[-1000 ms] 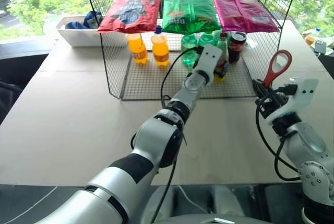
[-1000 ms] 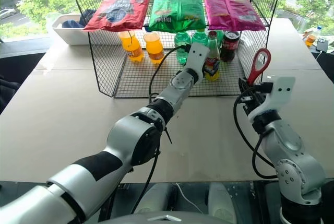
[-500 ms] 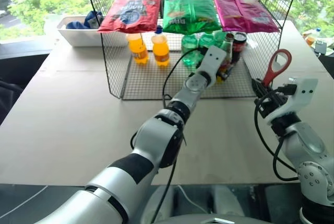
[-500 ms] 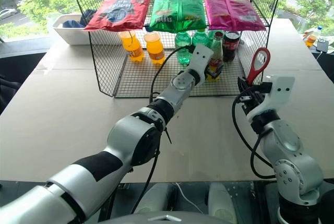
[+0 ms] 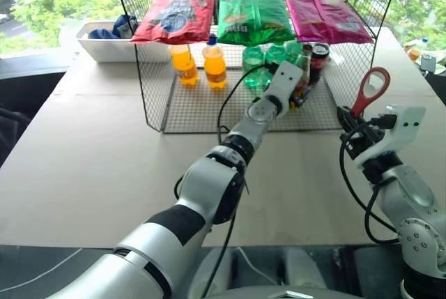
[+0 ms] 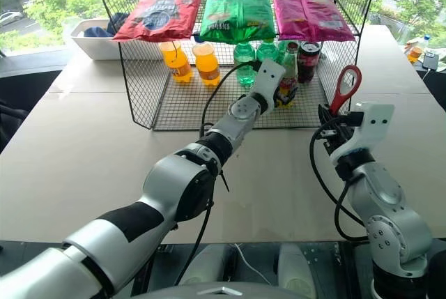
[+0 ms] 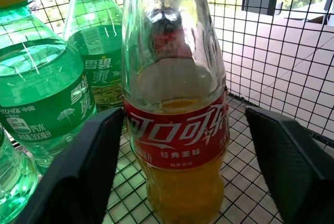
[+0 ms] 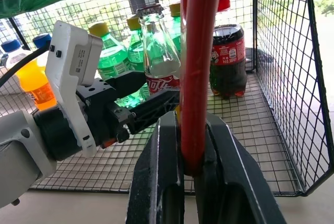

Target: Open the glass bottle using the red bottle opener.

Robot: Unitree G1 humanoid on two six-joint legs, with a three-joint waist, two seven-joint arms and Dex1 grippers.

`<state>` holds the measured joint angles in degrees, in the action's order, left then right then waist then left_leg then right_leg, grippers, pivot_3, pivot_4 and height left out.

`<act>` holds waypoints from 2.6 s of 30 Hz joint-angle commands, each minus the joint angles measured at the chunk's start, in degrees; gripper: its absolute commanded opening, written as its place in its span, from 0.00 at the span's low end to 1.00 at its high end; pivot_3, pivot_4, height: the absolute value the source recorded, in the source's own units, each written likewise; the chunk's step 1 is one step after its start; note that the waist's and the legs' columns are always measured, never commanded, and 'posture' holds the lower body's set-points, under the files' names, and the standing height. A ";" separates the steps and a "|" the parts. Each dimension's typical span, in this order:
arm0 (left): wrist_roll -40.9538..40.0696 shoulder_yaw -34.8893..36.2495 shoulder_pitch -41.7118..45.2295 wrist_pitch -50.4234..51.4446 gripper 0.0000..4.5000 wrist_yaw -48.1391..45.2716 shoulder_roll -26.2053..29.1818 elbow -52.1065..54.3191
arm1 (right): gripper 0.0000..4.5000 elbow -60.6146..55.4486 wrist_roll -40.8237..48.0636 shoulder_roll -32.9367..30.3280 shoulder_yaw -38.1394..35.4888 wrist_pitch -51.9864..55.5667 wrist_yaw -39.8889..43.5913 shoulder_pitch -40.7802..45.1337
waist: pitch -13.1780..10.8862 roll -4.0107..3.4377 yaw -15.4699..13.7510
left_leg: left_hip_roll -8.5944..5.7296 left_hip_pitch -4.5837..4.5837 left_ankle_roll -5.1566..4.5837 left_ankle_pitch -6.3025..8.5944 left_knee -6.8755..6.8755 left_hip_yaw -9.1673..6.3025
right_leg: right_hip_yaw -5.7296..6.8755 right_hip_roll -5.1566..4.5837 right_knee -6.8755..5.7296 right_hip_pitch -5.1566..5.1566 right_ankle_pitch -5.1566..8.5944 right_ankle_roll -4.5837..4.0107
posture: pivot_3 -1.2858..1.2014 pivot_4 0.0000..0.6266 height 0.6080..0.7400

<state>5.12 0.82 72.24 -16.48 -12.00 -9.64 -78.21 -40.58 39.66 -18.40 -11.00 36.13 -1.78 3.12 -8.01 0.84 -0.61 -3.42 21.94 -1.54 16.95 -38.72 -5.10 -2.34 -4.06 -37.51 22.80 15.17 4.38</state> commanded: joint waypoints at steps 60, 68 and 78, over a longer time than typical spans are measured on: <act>-5.36 -3.93 -18.26 -14.33 0.76 -20.16 0.26 17.55 | 0.00 0.17 -1.03 1.11 -0.61 -0.73 3.28 0.68 | 0.01 -0.01 1.27 | 0.02 -0.03 -0.01 0.01 -0.26 -0.03 | -0.02 -0.02 -0.21 -0.05 0.00 0.00 | 0.52 0.24 1.00; -5.07 -3.89 -17.10 -14.64 0.98 -18.57 -0.09 16.44 | 0.00 0.29 -1.23 0.88 -0.87 -0.77 3.38 0.80 | 0.01 -0.01 1.28 | 0.02 -0.03 -0.01 0.01 -0.26 -0.03 | -0.02 -0.01 -0.22 -0.04 0.01 0.00 | 0.52 0.24 1.00; -4.41 -3.65 -12.60 -12.64 0.98 -14.57 -2.08 11.46 | 0.00 0.37 -1.50 0.63 -1.01 -0.82 3.52 1.05 | 0.01 -0.01 1.28 | 0.00 -0.03 -0.01 0.01 -0.26 -0.03 | -0.02 -0.01 -0.22 -0.05 0.01 0.00 | 0.52 0.24 1.00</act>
<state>0.57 -2.74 56.94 -29.03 -27.45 -7.98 -66.52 -39.08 38.28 -17.51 -11.08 36.10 1.35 3.27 -8.00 0.83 0.67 -3.42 21.92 -1.55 16.96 -38.98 -5.13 -2.35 -4.07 -37.72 22.76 15.18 4.38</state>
